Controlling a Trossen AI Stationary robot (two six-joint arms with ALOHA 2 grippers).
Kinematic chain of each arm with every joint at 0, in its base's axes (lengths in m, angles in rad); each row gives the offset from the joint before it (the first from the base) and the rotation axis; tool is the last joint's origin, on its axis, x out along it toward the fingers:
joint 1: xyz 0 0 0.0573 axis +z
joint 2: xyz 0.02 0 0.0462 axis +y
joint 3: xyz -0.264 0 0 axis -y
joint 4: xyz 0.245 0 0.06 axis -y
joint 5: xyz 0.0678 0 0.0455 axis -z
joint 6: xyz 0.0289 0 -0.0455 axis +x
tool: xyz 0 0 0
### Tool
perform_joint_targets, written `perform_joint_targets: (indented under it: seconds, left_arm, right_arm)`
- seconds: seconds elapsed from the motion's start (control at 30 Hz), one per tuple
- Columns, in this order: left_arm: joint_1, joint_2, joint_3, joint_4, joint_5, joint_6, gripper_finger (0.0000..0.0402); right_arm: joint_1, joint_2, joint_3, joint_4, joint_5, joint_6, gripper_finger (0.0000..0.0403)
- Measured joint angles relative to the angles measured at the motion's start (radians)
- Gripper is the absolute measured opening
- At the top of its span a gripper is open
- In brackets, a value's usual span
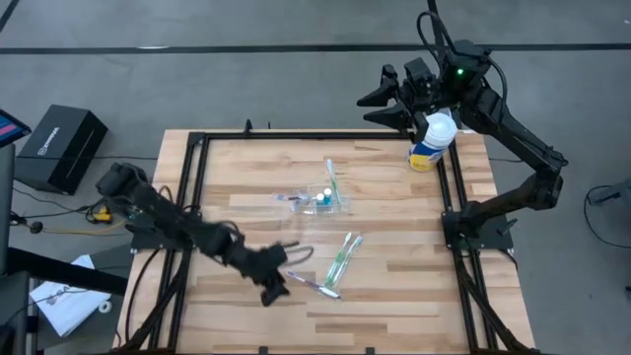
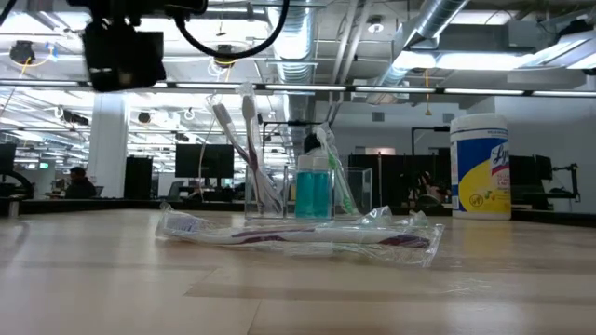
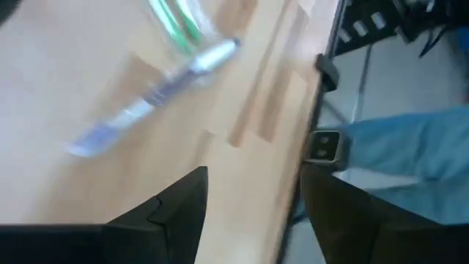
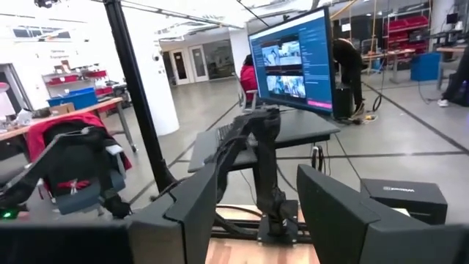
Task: Pick & Place toothbrushing station
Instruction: Put the purple toothbrush into the transparent organizer
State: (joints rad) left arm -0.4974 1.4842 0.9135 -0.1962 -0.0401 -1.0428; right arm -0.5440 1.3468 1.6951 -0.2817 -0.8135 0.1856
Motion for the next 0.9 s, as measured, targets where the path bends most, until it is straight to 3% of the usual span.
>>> perform_joint_targets:
  seconds: [0.2,0.43,0.9]
  left_arm:
    - [0.105,-0.116,0.001,-0.239,0.01,0.363,0.0206]
    - [0.143,-0.066,-0.001,-0.297,0.053,0.657,0.0205]
    - [0.159,0.106,0.004,-0.206,0.071,0.848,0.0205]
  right_arm:
    - [0.005,0.0,0.0,0.001,0.0,0.025,0.0179]
    - [0.042,0.0,0.0,0.0,0.006,0.025,0.0179]
    - [0.063,0.017,-0.001,0.0,0.034,0.036,0.0179]
